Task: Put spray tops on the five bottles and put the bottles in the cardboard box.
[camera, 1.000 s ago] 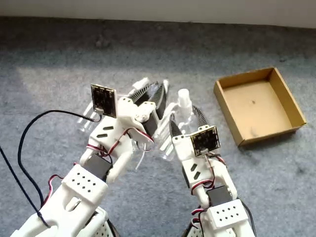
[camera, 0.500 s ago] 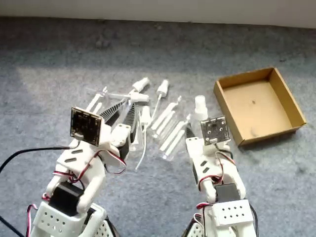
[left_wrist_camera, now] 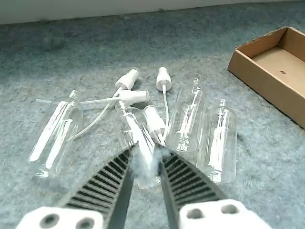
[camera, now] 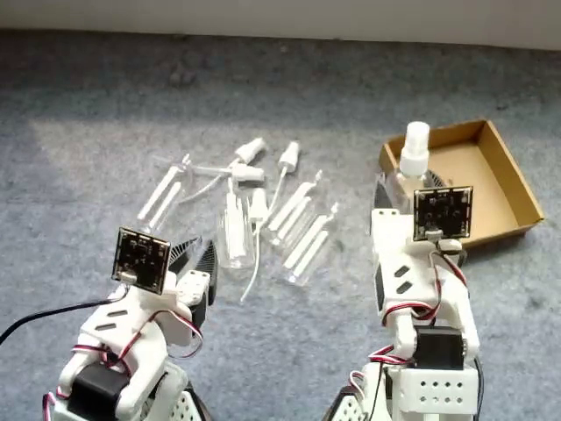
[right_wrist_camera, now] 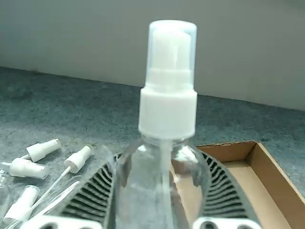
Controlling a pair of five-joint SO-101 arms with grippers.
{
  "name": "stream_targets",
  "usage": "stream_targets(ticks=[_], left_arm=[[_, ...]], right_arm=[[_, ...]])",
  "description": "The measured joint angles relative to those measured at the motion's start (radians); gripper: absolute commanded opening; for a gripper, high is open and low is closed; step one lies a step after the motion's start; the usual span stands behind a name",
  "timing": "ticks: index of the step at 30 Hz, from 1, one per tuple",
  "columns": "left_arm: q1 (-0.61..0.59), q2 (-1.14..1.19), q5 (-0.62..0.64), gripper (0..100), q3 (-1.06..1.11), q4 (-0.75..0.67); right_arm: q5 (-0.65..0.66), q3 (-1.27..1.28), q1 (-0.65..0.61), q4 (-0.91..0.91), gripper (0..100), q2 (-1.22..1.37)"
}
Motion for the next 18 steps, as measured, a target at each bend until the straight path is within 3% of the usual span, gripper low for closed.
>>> stream_targets(ticks=[5, 10, 18], left_arm=[[0.002, 0.0, -0.002, 1, 0.074, 0.003], [0.002, 0.0, -0.002, 1, 0.204, 0.003], [0.002, 0.0, -0.008, 1, 0.307, 0.003]], right_arm=[[0.0, -0.11, 0.043, 0.0, 12.0, 0.048], [0.0, -0.278, 0.135, -0.006, 12.0, 0.285], [0.0, -0.342, 0.222, -0.334, 11.9, 0.614]])
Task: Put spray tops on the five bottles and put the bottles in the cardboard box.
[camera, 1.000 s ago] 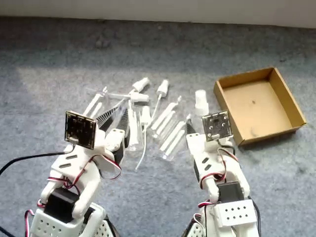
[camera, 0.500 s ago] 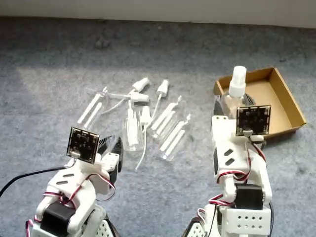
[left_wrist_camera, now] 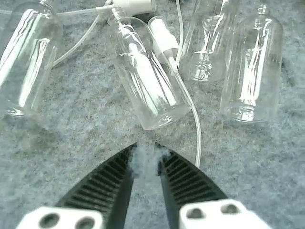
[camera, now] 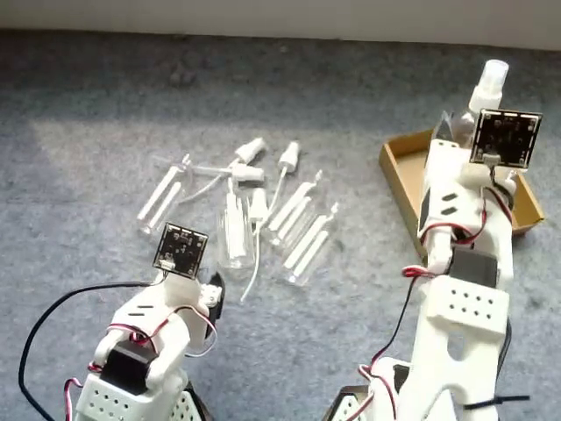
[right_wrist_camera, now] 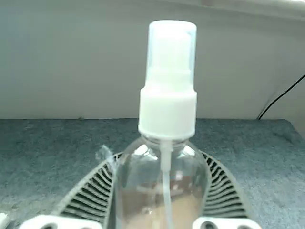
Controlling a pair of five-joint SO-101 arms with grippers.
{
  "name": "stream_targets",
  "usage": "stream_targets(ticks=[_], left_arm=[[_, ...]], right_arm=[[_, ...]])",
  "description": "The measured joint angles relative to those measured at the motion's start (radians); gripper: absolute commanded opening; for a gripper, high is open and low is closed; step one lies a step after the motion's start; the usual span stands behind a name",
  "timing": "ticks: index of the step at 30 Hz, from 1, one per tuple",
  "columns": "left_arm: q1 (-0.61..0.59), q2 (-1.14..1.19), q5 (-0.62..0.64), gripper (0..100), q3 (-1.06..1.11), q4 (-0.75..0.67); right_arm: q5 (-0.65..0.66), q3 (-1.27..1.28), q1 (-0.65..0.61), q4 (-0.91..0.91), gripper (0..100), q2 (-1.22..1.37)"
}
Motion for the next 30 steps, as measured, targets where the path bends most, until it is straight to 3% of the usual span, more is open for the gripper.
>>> stream_targets(ticks=[18, 30], left_arm=[[0.0, 0.002, 0.0, 1, 0.124, -0.158], [0.0, 0.002, -0.002, 1, 0.127, -0.161]], right_arm=[[0.0, -0.043, 0.1, -0.736, 11.9, 0.802], [0.0, -0.559, 0.103, -0.798, 11.7, 1.329]])
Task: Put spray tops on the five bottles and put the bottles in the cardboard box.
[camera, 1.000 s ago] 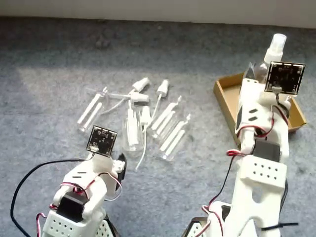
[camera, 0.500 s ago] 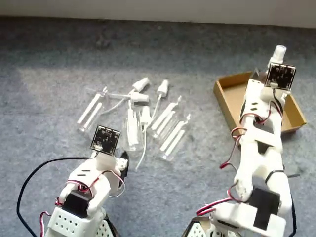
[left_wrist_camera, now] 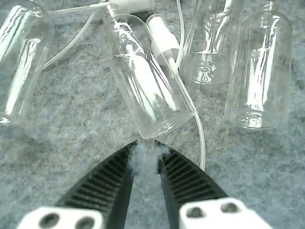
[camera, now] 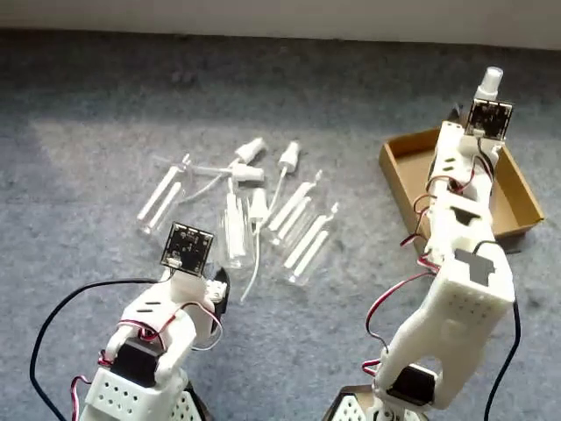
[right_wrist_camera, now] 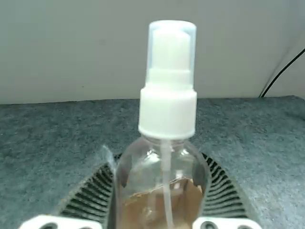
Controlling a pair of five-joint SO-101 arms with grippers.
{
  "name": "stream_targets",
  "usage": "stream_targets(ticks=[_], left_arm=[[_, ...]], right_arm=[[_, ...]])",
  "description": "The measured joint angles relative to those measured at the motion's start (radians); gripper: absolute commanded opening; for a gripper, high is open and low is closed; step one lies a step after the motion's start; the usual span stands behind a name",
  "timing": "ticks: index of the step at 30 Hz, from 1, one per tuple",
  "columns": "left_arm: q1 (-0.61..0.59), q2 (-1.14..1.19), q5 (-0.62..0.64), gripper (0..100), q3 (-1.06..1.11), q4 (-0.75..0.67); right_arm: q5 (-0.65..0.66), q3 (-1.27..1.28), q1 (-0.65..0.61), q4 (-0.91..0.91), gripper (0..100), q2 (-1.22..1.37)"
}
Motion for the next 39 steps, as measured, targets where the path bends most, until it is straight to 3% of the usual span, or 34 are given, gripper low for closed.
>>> stream_targets(ticks=[17, 29, 34, 39], left_arm=[[0.0, 0.0, 0.0, 1, 0.014, -0.072], [0.0, 0.0, 0.0, 1, 0.014, -0.078], [-0.02, 0.0, 0.0, 1, 0.014, -0.078], [-0.054, 0.0, 0.0, 1, 0.014, -0.078]], right_arm=[[-0.002, -0.43, 0.043, -0.005, 11.7, 0.367], [-0.002, -0.463, 0.043, -0.026, 12.2, 0.405], [-0.002, -0.463, 0.043, -0.026, 18.7, 0.407], [-0.002, -0.462, 0.041, -0.026, 18.9, 0.407]])
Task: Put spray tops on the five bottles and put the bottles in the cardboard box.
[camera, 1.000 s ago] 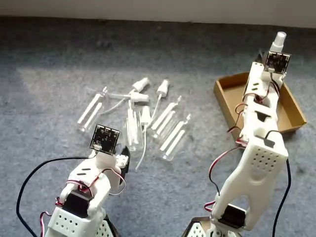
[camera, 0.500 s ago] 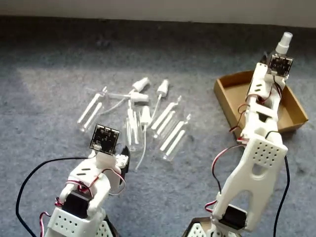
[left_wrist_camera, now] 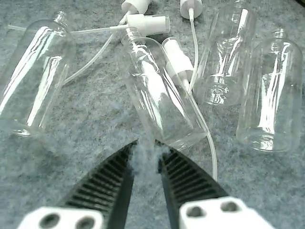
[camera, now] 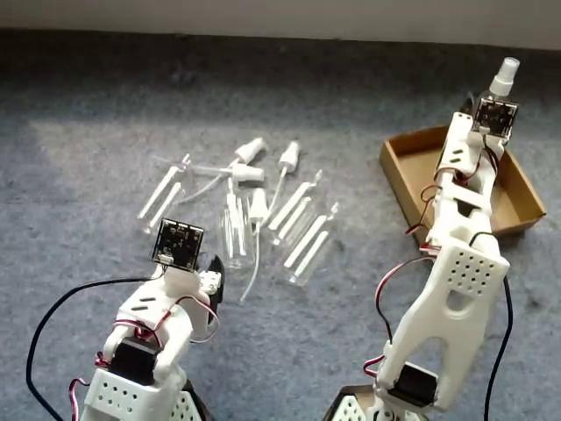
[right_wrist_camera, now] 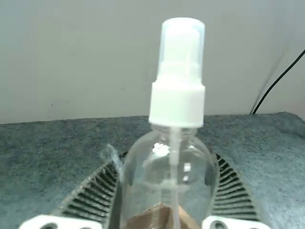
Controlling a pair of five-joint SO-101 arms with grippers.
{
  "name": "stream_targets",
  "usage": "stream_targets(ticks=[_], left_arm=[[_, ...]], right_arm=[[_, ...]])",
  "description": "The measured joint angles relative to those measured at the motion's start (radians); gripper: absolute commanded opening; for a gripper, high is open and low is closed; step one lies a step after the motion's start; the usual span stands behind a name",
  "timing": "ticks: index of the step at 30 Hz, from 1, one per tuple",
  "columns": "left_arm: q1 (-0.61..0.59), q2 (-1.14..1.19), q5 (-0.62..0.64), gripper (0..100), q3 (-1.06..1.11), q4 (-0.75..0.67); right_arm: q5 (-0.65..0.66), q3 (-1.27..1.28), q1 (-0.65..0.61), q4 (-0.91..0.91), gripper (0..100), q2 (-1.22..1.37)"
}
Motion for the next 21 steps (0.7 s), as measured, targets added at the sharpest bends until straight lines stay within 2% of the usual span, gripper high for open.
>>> stream_targets(ticks=[14, 21], left_arm=[[-0.009, 0.0, 0.0, 1, 0.0, 0.0], [-0.009, 0.0, 0.0, 1, 0.0, 0.0]], right_arm=[[-0.002, 0.252, -0.002, 0.0, 19.2, -0.135], [-0.002, 0.288, -0.002, 0.0, 19.2, -0.16]])
